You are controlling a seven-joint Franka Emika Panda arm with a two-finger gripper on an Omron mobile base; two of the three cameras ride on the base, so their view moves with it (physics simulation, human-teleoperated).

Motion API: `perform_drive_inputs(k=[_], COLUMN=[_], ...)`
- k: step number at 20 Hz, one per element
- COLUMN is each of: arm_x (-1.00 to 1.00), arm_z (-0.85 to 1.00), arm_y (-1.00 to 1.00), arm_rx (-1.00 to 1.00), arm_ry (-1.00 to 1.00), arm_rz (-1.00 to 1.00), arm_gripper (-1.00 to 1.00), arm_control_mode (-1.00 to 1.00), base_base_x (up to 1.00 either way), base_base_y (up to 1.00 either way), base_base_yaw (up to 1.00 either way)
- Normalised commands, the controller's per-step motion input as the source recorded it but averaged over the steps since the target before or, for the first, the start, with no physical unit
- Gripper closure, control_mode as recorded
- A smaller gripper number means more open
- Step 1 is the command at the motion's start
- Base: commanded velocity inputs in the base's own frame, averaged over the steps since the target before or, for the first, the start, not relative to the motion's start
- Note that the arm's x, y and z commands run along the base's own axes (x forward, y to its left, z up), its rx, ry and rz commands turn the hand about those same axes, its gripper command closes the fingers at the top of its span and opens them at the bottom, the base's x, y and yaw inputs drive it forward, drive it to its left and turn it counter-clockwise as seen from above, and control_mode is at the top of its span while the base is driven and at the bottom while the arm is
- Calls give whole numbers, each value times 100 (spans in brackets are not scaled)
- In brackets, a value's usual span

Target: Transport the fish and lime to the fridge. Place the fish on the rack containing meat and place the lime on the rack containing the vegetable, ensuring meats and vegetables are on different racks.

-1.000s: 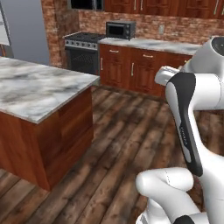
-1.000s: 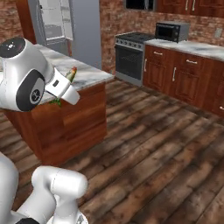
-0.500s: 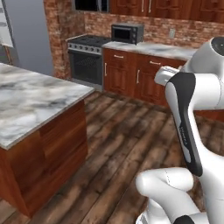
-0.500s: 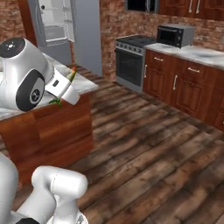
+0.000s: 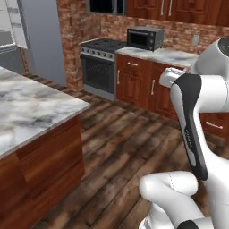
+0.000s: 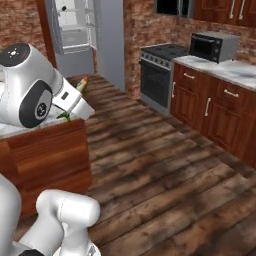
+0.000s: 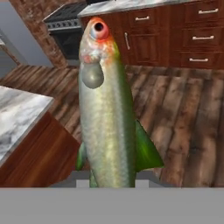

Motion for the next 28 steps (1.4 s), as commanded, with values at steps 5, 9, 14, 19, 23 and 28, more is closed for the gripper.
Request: perform_drive_inputs(k=[5,9,14,19,23,28], arm_x=[0,0,0,0,0,0], arm_z=[0,0,0,0,0,0], arm_y=[0,0,0,0,0,0], arm_rx=[0,0,0,0,0,0], arm_ry=[0,0,0,0,0,0], arm_rz=[0,0,0,0,0,0], arm_gripper=[100,100,100,100,100,100], arm_control_mode=[100,100,100,100,100,100], base_base_x=[100,100,100,100,100,100], base_base_y=[-40,-54,-64,-75,-79,-73], base_base_yaw=[37,38,41,42,44,42])
